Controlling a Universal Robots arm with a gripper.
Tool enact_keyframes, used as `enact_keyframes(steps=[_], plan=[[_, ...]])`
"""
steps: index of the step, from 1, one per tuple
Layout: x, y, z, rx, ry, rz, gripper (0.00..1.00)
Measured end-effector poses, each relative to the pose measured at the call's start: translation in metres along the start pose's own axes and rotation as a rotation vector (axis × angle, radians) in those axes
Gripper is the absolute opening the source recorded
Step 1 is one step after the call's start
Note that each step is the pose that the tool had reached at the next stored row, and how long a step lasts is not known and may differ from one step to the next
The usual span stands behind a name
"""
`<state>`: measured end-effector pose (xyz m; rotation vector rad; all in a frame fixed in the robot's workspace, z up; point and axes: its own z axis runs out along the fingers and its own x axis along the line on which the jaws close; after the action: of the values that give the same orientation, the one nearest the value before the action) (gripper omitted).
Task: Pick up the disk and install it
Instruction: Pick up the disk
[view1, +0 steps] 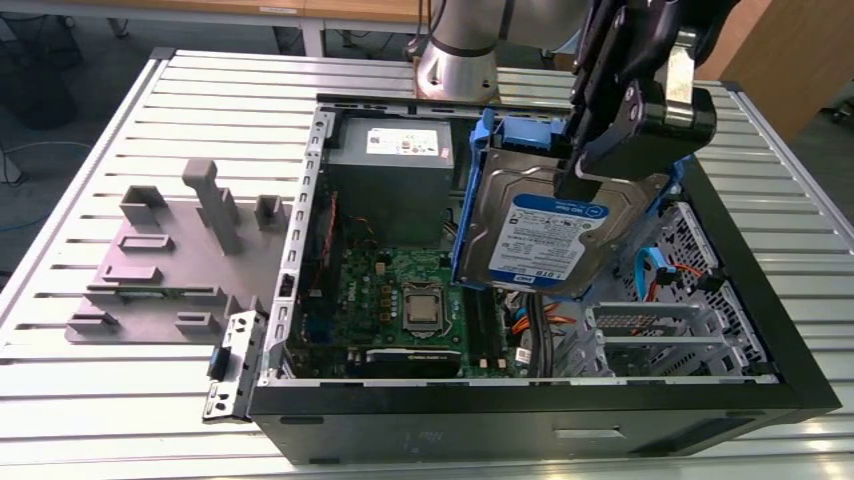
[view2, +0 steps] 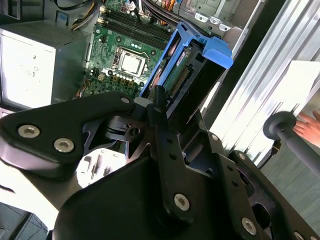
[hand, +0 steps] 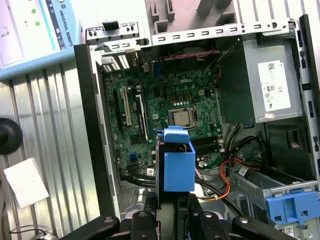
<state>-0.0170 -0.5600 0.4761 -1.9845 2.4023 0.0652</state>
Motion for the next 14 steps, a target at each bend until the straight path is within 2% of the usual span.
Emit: enact_keyframes(steps=[3,9,14], plan=[[0.0000,0.0000,0.0002,-0.0001,-0.0001,-0.002,0.35],[0.0000,0.0000,0.0012,-0.0021,0.0008,-0.046,0.35],[-0.0006,-0.0020,0.0020,-0.0026,0.0008,-0.058,0.35]])
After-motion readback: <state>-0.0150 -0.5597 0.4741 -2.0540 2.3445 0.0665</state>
